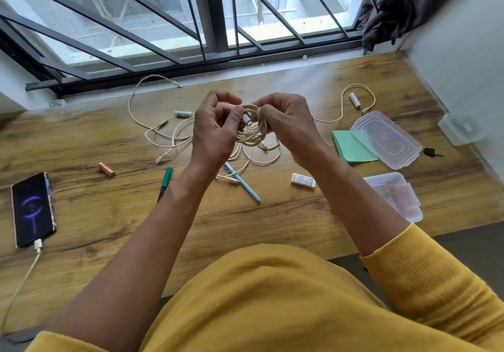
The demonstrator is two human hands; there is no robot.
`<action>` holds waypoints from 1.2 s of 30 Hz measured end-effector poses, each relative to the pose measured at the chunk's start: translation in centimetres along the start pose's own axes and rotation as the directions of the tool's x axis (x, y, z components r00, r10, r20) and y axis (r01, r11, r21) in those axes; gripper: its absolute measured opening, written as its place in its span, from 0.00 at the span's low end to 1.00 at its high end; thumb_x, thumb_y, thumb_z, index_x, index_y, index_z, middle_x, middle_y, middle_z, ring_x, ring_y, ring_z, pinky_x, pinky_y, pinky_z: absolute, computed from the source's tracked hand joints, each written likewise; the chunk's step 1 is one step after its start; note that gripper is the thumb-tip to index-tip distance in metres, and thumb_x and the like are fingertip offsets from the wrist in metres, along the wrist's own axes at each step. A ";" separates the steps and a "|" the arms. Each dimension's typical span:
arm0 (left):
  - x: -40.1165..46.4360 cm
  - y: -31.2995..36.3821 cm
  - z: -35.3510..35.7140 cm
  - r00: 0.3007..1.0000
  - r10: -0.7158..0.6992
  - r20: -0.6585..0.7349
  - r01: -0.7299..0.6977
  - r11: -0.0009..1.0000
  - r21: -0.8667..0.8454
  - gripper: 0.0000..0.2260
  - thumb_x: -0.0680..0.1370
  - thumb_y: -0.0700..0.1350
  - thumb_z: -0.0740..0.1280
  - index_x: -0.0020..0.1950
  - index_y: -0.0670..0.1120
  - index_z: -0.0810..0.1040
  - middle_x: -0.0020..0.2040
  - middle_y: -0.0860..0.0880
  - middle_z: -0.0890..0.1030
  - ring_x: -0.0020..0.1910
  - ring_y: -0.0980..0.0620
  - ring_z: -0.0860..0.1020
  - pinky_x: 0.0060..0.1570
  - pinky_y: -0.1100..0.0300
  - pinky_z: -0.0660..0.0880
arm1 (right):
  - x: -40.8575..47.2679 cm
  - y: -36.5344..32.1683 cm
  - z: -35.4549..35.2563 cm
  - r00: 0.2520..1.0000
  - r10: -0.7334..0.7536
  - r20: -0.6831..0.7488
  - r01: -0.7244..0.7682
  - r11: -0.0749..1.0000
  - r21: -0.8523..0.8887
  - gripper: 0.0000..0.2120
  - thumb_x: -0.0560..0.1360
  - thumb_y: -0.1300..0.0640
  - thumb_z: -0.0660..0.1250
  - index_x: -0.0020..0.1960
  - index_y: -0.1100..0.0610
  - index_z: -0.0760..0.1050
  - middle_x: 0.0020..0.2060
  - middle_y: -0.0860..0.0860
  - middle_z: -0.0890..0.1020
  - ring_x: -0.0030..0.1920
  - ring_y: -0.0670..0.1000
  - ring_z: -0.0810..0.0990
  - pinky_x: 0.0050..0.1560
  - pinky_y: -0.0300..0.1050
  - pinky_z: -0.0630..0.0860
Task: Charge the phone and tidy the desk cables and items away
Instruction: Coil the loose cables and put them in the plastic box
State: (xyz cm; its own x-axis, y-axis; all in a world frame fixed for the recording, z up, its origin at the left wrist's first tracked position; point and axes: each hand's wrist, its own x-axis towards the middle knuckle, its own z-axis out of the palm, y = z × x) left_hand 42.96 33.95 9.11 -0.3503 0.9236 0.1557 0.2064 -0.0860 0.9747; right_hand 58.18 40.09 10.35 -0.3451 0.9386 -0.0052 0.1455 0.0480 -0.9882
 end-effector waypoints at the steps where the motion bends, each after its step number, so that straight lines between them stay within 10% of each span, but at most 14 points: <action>1: 0.0 0.0 0.0 1.000 0.006 0.007 -0.006 1.000 0.016 0.06 0.84 0.39 0.68 0.61 0.43 0.75 0.41 0.45 0.85 0.41 0.48 0.84 0.44 0.50 0.82 | 0.0 0.0 0.0 1.000 0.000 0.002 0.000 1.000 0.010 0.09 0.77 0.65 0.66 0.50 0.62 0.85 0.40 0.61 0.86 0.38 0.52 0.82 0.43 0.55 0.81; 25: -0.2 0.3 0.1 0.985 0.156 0.071 -0.167 0.968 0.189 0.04 0.83 0.42 0.69 0.57 0.48 0.77 0.45 0.48 0.84 0.44 0.48 0.86 0.45 0.41 0.84 | -0.8 -0.6 -0.1 0.915 0.289 0.282 -0.396 0.777 0.489 0.10 0.81 0.64 0.58 0.57 0.67 0.76 0.37 0.59 0.79 0.32 0.52 0.80 0.31 0.42 0.78; 36: -0.4 -0.3 -0.2 0.971 0.236 -0.037 -0.205 0.902 0.381 0.06 0.82 0.40 0.71 0.58 0.45 0.77 0.43 0.53 0.84 0.42 0.59 0.84 0.40 0.67 0.77 | -0.5 0.2 0.3 0.883 0.402 0.242 -0.469 0.722 0.508 0.14 0.80 0.64 0.66 0.63 0.68 0.79 0.43 0.59 0.83 0.40 0.52 0.82 0.45 0.44 0.81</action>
State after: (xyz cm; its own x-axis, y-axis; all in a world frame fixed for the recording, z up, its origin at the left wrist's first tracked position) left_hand 42.89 33.52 8.79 -0.3250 0.8627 0.3874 0.6061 -0.1244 0.7856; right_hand 58.13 39.49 10.10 -0.4709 0.7652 -0.4391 -0.2045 -0.5788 -0.7894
